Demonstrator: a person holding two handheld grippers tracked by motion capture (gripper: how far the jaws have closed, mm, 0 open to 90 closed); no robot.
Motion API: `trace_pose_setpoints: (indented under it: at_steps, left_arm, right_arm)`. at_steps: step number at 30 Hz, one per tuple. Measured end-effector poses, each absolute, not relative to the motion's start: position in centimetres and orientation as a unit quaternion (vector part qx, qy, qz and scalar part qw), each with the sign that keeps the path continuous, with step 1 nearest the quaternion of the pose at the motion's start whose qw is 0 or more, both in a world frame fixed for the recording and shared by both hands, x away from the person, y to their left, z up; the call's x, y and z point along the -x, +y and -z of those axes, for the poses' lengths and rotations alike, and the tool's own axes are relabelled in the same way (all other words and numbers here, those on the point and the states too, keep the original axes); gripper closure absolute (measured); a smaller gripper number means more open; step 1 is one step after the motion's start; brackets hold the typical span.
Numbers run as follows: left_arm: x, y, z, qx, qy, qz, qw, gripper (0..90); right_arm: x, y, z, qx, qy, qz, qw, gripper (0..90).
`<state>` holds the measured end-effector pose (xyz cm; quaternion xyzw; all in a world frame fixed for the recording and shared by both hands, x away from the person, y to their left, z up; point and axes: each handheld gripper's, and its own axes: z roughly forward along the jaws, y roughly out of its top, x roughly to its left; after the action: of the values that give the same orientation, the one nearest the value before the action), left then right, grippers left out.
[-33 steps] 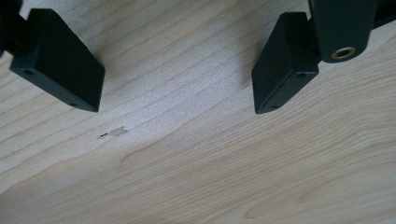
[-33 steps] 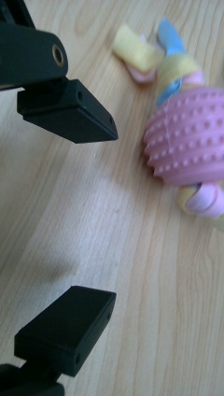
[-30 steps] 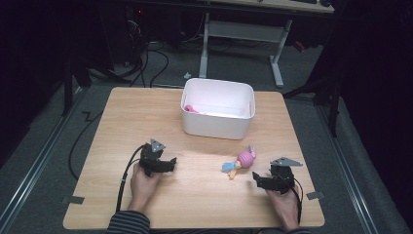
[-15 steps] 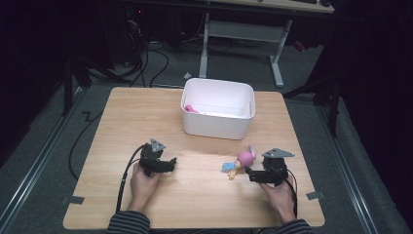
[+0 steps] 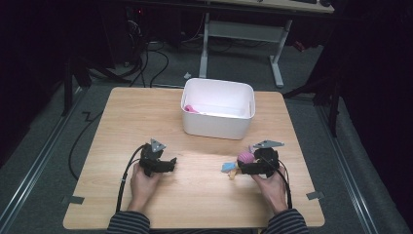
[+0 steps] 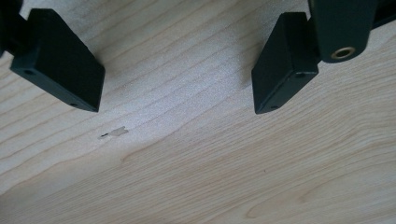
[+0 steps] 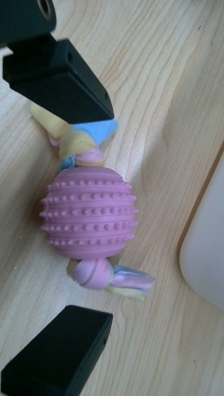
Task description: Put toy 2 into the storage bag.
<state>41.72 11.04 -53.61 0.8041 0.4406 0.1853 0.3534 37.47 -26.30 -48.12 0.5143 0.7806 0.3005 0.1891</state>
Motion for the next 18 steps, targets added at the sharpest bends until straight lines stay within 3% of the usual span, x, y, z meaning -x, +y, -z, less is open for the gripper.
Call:
trace_pose_setpoints:
  at_steps: [18]
  left_arm:
    - [-41.7,11.0,53.6,-0.804,0.44,-0.185,0.354,17.7]
  right_arm:
    - [-39.8,-25.5,50.3,-0.539,0.778,-0.283,0.158,1.2]
